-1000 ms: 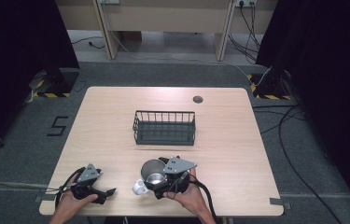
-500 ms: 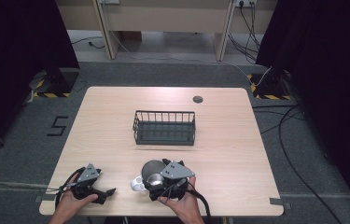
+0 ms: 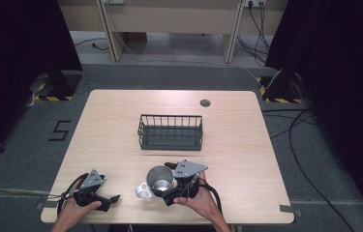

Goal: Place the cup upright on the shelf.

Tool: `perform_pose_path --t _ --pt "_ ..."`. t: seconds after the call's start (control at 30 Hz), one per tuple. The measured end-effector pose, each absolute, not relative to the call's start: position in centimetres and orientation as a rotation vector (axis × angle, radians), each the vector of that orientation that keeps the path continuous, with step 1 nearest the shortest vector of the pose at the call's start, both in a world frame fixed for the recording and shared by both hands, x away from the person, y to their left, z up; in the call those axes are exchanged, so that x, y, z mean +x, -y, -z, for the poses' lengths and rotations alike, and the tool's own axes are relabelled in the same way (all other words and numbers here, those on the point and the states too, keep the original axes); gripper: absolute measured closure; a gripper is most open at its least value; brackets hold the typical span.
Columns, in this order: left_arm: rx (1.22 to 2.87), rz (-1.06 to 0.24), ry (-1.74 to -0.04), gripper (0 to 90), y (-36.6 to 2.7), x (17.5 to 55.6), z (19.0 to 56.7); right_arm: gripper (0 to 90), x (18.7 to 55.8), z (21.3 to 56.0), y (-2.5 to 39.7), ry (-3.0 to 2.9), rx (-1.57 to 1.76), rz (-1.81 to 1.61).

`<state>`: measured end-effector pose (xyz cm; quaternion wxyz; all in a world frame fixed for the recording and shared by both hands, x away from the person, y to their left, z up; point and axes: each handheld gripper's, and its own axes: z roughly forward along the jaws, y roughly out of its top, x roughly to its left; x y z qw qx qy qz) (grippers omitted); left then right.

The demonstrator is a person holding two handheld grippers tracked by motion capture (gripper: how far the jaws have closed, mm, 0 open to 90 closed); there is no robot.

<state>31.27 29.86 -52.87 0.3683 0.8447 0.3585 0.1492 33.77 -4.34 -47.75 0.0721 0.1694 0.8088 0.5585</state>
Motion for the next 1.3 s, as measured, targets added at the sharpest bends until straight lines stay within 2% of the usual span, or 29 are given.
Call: perform_pose_path --t 0.33,0.5,0.63,0.9,1.3 --pt "2.169 -0.382 -0.920 0.0 -29.9 31.3 52.9 5.5 33.5 48.4 3.5 -2.395 0.473 -1.639" --pt "2.169 -0.383 -0.921 0.0 -29.9 31.3 52.9 5.4 31.4 48.4 2.7 -2.258 0.685 -1.536" --pt "2.171 -0.383 -0.920 0.0 -29.9 31.3 52.9 5.1 30.7 48.0 2.5 -2.226 0.668 -1.479" --pt "2.171 -0.383 -0.920 0.0 -29.9 31.3 52.9 4.4 32.8 47.8 3.6 -2.341 0.541 -1.645" --pt "2.170 -0.382 -0.919 0.0 -29.9 31.3 52.9 4.8 34.0 48.3 3.7 -2.387 0.500 -1.757"
